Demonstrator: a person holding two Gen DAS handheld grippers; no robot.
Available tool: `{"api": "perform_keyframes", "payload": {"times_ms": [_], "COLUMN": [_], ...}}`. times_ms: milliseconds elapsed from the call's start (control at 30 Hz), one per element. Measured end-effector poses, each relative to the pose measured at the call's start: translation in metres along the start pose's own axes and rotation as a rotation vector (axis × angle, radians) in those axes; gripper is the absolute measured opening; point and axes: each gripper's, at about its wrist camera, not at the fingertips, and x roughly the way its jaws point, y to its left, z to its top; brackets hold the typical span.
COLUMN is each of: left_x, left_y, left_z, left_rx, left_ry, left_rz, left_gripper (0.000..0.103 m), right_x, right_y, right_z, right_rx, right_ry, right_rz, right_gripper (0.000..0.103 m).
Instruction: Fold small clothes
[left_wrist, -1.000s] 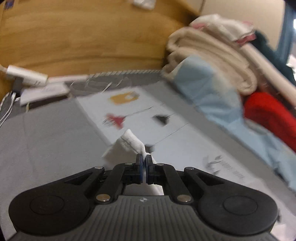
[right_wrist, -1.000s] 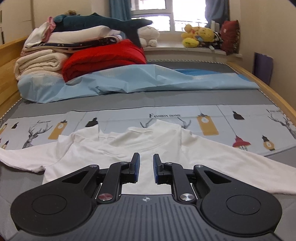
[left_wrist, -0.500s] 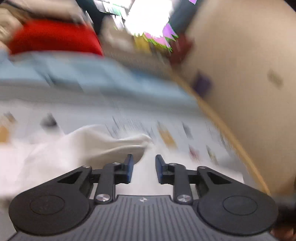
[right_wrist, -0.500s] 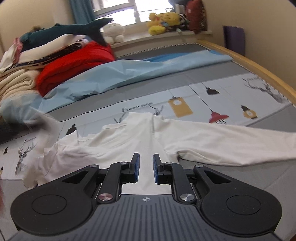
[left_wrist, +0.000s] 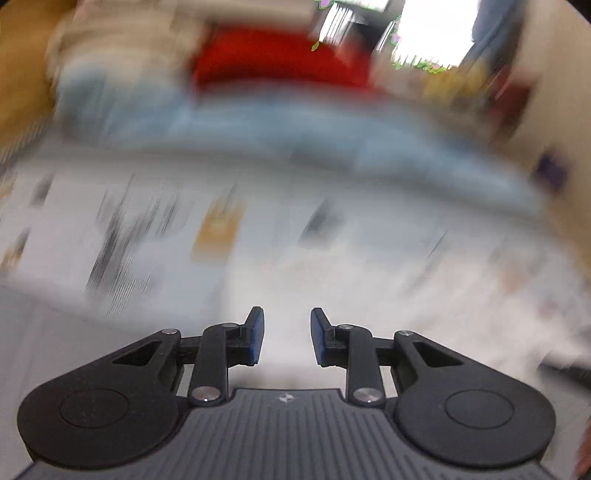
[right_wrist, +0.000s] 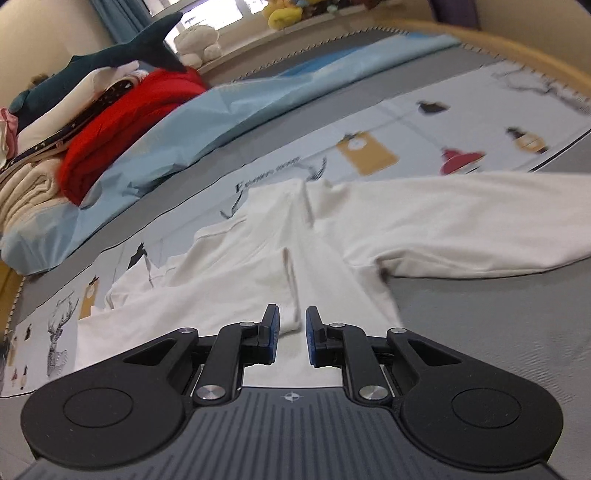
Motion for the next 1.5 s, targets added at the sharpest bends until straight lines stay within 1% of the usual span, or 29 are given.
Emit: {"api": "perform_keyframes", "payload": {"times_ms": [33, 67, 100, 167, 233, 300, 367, 400, 433, 467, 500, 567, 667, 700, 733, 767, 833, 867, 900, 967, 1067, 1167, 1200, 1267, 1300, 1333, 1400, 1433, 1500], "left_x": [0.01, 0.016, 0.019, 0.026, 0.028, 0.026, 0.027, 0.026, 0.021, 0.021, 0.02, 0.021, 0.023, 0.023, 0.024, 0.025, 0.027, 0.028, 0.029, 0.031, 0.039, 0.052, 0.056, 0.066, 0.068, 0.07, 0.076, 0.079, 0.085], "left_y": [0.009, 0.016, 0.019, 0.02, 0.019, 0.024, 0.027, 0.029, 0.033, 0.036, 0.039, 0.044, 0.047, 0.047, 0.047, 0.046, 0.044, 0.043, 0.041, 0.036, 0.027, 0.019, 0.018, 0.017, 0.017, 0.017, 0.018, 0.018, 0.018], "left_z": [0.006, 0.008, 0.011, 0.015, 0.014, 0.015, 0.019, 0.021, 0.019, 0.021, 0.021, 0.023, 0.025, 0.025, 0.026, 0.026, 0.027, 0.028, 0.028, 0.028, 0.026, 0.022, 0.02, 0.019, 0.019, 0.019, 0.022, 0.024, 0.025], "left_rx": [-0.02, -0.041, -0.045, -0.021, -0.022, -0.042, -0.049, -0.051, -0.056, -0.065, -0.077, -0.098, -0.11, -0.108, -0.105, -0.103, -0.102, -0.101, -0.099, -0.096, -0.086, -0.099, -0.108, -0.124, -0.131, -0.137, -0.149, -0.159, -0.156], "left_ry": [0.029, 0.034, 0.03, 0.028, 0.021, 0.017, 0.01, 0.007, 0.005, 0.004, 0.003, 0.008, 0.007, 0.006, 0.005, 0.005, 0.008, 0.008, 0.007, 0.01, 0.028, 0.06, 0.067, 0.083, 0.069, 0.047, 0.043, 0.027, -0.004], "left_rz": [0.005, -0.002, -0.002, 0.032, 0.044, 0.033, 0.031, 0.036, 0.042, 0.046, 0.05, 0.06, 0.062, 0.063, 0.064, 0.065, 0.063, 0.061, 0.059, 0.055, 0.029, -0.018, -0.032, -0.043, -0.053, -0.063, -0.065, -0.087, -0.104], "left_gripper": [0.027, 0.027, 0.027, 0.027, 0.028, 0.028, 0.029, 0.029, 0.029, 0.029, 0.029, 0.029, 0.029, 0.029, 0.029, 0.029, 0.029, 0.029, 0.029, 0.029, 0.029, 0.03, 0.03, 0.03, 0.03, 0.03, 0.03, 0.03, 0.03], "right_x": [0.011, 0.021, 0.031, 0.049, 0.064, 0.074, 0.079, 0.081, 0.081, 0.08, 0.075, 0.06, 0.014, 0.003, -0.002, -0.002, 0.011, 0.016, 0.019, 0.018, 0.02, 0.02, 0.018, 0.006, 0.0, -0.001, 0.013, 0.019, 0.022], "right_y": [-0.003, -0.006, -0.008, -0.01, -0.01, -0.007, 0.002, 0.008, 0.013, 0.018, 0.021, 0.026, 0.033, 0.03, 0.025, 0.013, -0.015, -0.026, -0.039, -0.048, -0.041, -0.046, -0.045, -0.041, -0.04, -0.039, -0.045, -0.048, -0.053], "right_z": [0.0, 0.001, 0.003, 0.006, 0.006, 0.004, 0.003, 0.003, 0.004, 0.006, 0.009, 0.022, 0.04, 0.045, 0.047, 0.051, 0.055, 0.056, 0.058, 0.061, 0.063, 0.065, 0.063, 0.064, 0.065, 0.066, 0.068, 0.066, 0.066], "right_rx": [0.026, 0.052, 0.08, 0.099, 0.095, 0.084, 0.027, -0.021, -0.061, -0.089, -0.097, -0.077, -0.1, -0.106, -0.105, -0.086, -0.031, -0.007, 0.026, 0.037, -0.027, -0.003, 0.013, 0.026, 0.017, 0.01, 0.008, 0.021, 0.043], "right_ry": [0.031, 0.055, 0.069, 0.082, 0.103, 0.121, 0.119, 0.106, 0.088, 0.067, 0.034, -0.041, -0.223, -0.273, -0.295, -0.295, -0.226, -0.201, -0.186, -0.194, -0.202, -0.208, -0.228, -0.31, -0.355, -0.358, -0.25, -0.209, -0.187], "right_rz": [-0.003, -0.01, -0.006, -0.004, -0.021, -0.017, -0.008, -0.015, -0.028, -0.035, -0.02, 0.05, 0.135, 0.124, 0.09, 0.011, -0.155, -0.201, -0.222, -0.209, -0.202, -0.22, -0.232, -0.277, -0.299, -0.3, -0.271, -0.266, -0.291], "right_gripper": [0.017, 0.018, 0.022, 0.028, 0.032, 0.032, 0.031, 0.024, 0.012, 0.008, 0.007, 0.007, 0.006, 0.006, 0.006, 0.006, 0.006, 0.006, 0.006, 0.006, 0.006, 0.006, 0.006, 0.006, 0.006, 0.006, 0.006, 0.007, 0.01]}}
